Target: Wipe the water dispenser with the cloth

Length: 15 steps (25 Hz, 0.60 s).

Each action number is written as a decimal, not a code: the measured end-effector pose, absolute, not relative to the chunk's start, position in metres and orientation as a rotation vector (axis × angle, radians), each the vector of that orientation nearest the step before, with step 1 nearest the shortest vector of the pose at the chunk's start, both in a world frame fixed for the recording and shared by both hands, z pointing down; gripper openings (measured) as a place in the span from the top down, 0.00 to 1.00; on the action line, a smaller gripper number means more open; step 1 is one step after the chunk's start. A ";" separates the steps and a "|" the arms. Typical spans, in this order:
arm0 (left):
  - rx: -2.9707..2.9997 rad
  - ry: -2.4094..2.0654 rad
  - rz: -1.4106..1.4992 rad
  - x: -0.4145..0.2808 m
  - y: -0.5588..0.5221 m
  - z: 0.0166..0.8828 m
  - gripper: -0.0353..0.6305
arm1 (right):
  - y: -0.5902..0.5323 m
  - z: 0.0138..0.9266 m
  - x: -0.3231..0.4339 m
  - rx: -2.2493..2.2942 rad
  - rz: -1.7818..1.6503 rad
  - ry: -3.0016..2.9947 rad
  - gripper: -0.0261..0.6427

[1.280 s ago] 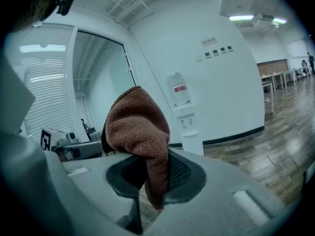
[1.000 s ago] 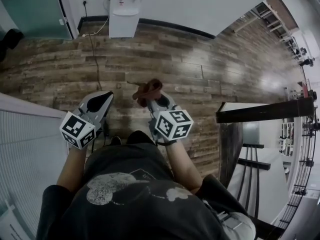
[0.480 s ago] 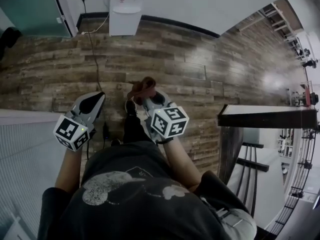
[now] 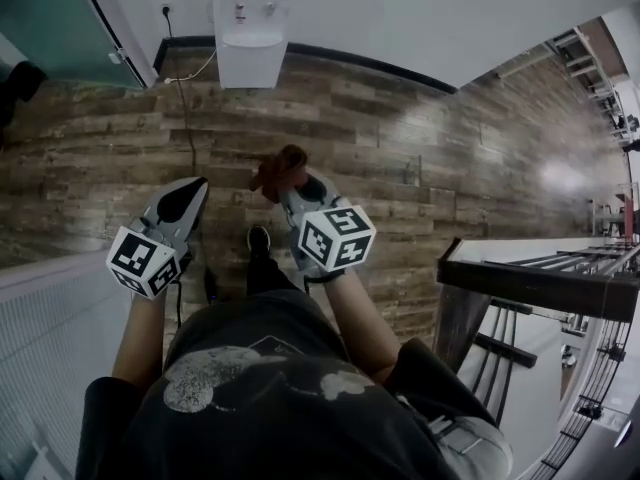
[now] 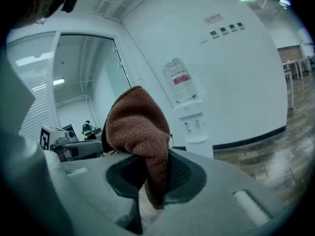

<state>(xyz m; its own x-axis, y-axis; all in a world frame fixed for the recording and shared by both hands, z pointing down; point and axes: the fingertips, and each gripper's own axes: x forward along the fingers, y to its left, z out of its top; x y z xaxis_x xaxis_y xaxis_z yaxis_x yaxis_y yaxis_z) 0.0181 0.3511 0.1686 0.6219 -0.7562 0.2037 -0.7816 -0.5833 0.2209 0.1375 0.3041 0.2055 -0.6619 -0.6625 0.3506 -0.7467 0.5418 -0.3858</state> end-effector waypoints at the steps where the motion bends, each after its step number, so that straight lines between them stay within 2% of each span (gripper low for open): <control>1: 2.564 -1.252 0.131 0.024 0.339 0.167 0.92 | 0.294 0.206 0.143 1.200 0.774 -2.613 0.88; 7: 2.575 -1.296 0.140 0.048 0.291 0.154 0.92 | 0.246 0.211 0.165 1.159 0.787 -2.620 0.88; 15: 2.552 -1.326 0.164 0.043 0.266 0.156 0.92 | 0.212 0.200 0.157 1.143 0.764 -2.646 0.88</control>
